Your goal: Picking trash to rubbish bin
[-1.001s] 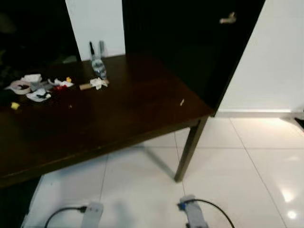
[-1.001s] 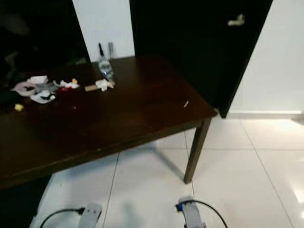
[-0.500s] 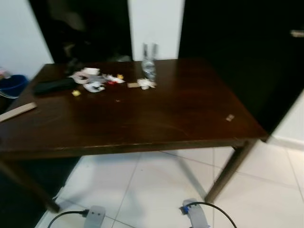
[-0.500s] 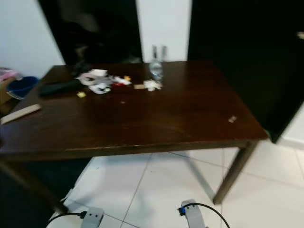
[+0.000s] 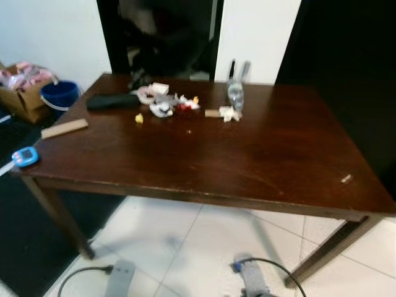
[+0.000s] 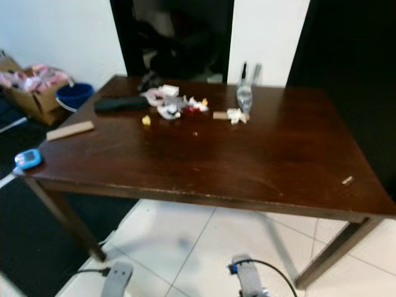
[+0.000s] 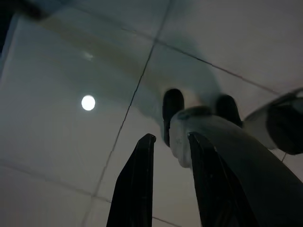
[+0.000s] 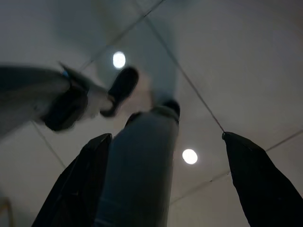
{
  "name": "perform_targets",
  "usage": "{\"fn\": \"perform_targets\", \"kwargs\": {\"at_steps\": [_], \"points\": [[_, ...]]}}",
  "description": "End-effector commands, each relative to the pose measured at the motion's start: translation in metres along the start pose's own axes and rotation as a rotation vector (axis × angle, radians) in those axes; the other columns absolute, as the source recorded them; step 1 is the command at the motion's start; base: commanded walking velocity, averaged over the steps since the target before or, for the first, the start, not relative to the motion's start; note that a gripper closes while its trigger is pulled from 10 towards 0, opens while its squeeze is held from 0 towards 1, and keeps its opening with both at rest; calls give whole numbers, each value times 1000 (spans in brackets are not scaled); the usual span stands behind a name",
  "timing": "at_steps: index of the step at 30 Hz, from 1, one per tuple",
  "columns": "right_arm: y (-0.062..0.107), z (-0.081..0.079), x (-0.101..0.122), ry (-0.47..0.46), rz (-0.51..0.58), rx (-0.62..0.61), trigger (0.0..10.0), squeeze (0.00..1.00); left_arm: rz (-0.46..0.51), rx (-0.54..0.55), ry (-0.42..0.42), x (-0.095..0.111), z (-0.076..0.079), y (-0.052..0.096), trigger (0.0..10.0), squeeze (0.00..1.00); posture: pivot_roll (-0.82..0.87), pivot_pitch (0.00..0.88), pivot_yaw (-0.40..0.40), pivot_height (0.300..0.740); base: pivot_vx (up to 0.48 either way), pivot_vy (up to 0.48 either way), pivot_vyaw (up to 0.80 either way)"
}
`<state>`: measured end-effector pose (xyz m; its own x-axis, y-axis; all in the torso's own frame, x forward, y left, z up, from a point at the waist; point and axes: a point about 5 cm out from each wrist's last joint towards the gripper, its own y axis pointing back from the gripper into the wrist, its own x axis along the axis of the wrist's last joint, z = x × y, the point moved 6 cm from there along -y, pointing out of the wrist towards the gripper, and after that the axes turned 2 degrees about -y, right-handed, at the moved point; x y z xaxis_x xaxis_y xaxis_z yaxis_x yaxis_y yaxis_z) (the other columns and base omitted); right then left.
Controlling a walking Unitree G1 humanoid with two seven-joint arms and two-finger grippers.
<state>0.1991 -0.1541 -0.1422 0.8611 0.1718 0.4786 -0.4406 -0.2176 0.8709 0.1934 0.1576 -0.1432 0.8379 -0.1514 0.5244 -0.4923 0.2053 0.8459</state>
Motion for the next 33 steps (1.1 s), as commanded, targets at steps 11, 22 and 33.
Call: {"fn": "perform_targets", "kwargs": {"at_steps": [11,22,33], "points": [[5,21,3,-112,40,-81,10000,0,-48,0,3,-15,1,2,10000,0,-10,29,-2,740,0,0,99],[16,-35,60,-231,254,463,10000,0,-60,-15,25,-21,0,4,10000,0,-15,44,14,740,116,0,0],[99,-91,147,-3,544,1219,10000,0,-58,-9,22,-20,-3,4,10000,0,-21,46,19,740,258,0,0]]}}
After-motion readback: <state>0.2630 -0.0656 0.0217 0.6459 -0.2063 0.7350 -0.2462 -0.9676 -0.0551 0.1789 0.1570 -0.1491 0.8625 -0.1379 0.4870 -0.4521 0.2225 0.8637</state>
